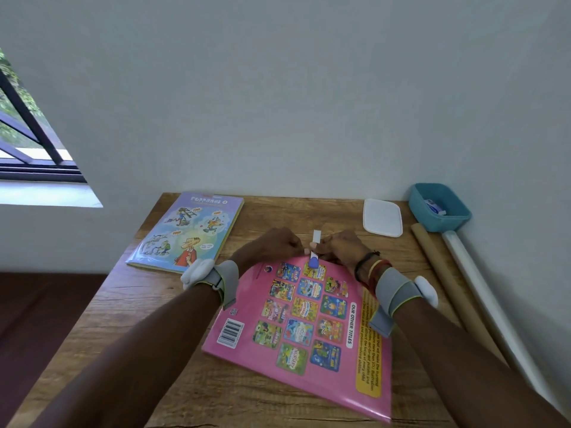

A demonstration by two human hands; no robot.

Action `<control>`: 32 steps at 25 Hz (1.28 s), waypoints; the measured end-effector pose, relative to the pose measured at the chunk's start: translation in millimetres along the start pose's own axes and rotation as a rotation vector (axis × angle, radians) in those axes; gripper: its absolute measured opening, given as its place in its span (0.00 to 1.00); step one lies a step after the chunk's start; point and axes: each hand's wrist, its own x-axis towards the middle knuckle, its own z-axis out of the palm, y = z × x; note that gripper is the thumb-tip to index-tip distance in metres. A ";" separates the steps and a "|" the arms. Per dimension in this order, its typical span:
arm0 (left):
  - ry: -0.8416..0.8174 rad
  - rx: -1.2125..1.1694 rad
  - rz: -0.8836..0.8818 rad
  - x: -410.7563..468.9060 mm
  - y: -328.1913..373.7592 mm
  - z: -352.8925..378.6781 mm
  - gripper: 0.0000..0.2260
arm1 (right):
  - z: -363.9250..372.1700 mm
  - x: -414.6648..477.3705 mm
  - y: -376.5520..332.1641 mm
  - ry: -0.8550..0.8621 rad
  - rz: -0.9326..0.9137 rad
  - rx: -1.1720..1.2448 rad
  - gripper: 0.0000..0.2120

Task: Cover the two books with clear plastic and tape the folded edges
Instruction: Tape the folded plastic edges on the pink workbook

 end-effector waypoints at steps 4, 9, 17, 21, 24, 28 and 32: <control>0.089 -0.085 -0.099 -12.0 -0.9 10.7 0.14 | 3.4 -4.4 -1.5 -0.009 -0.022 0.002 0.12; 0.186 -0.076 -0.272 -30.5 -13.6 13.9 0.17 | -29.4 -8.5 -5.1 0.286 -0.157 0.262 0.08; 0.021 -0.244 -0.067 12.9 51.7 20.8 0.17 | -75.6 -16.7 20.1 0.524 -0.096 0.420 0.05; 0.054 -0.253 0.008 42.0 80.7 34.5 0.13 | -80.5 -28.3 21.4 0.432 -0.065 0.420 0.04; 0.054 -0.244 -0.022 50.7 79.1 41.9 0.11 | -78.6 -30.2 25.8 0.348 -0.030 0.420 0.06; 0.134 -0.301 -0.088 47.2 72.5 49.3 0.11 | -72.9 -28.0 33.8 0.289 0.024 0.413 0.12; 0.165 -0.271 -0.107 48.4 70.0 54.8 0.14 | -65.1 -29.1 31.9 0.345 0.024 0.387 0.11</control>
